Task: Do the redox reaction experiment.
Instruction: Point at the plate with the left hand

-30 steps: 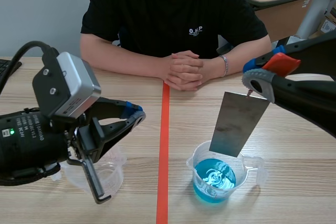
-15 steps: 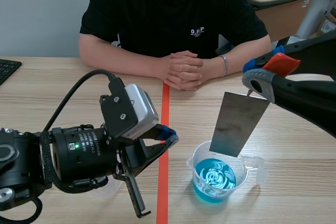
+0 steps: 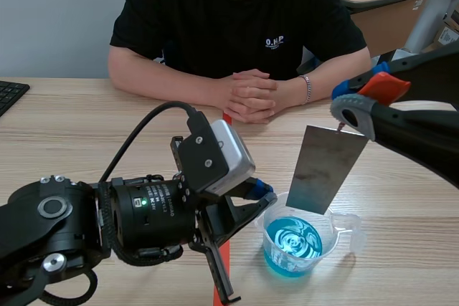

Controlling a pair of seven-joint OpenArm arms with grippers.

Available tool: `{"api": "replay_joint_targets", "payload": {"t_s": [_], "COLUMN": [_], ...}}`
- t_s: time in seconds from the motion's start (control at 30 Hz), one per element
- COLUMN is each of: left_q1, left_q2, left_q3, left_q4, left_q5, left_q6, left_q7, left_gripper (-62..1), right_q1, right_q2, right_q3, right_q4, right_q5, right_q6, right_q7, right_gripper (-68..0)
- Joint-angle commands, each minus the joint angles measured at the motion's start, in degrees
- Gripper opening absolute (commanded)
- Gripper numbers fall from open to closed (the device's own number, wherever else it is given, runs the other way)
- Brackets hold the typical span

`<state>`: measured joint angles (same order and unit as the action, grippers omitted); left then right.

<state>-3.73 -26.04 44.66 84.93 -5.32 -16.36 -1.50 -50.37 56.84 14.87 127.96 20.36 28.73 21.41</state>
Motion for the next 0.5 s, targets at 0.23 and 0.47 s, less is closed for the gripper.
{"api": "replay_joint_targets", "payload": {"t_s": [0.23,0.47], "left_q1": [-1.0,-1.0], "left_q2": [1.1,1.1], "left_q3": [0.3,0.3], "left_q4": [-0.6,-0.6], "left_q5": [0.4,0.5], "left_q6": [0.1,0.1], "left_q7": [-0.4,-0.4], "left_gripper": [-56.1,-56.1], "right_q1": [0.7,0.7], "right_q2": [0.3,0.3], "right_q3": [0.0,0.0], "right_q4": [0.4,0.4], "right_q5": [0.9,0.9], "right_q6": [-0.4,-0.4], "right_q7": [1.0,1.0], "right_gripper": [-65.8,-65.8]}}
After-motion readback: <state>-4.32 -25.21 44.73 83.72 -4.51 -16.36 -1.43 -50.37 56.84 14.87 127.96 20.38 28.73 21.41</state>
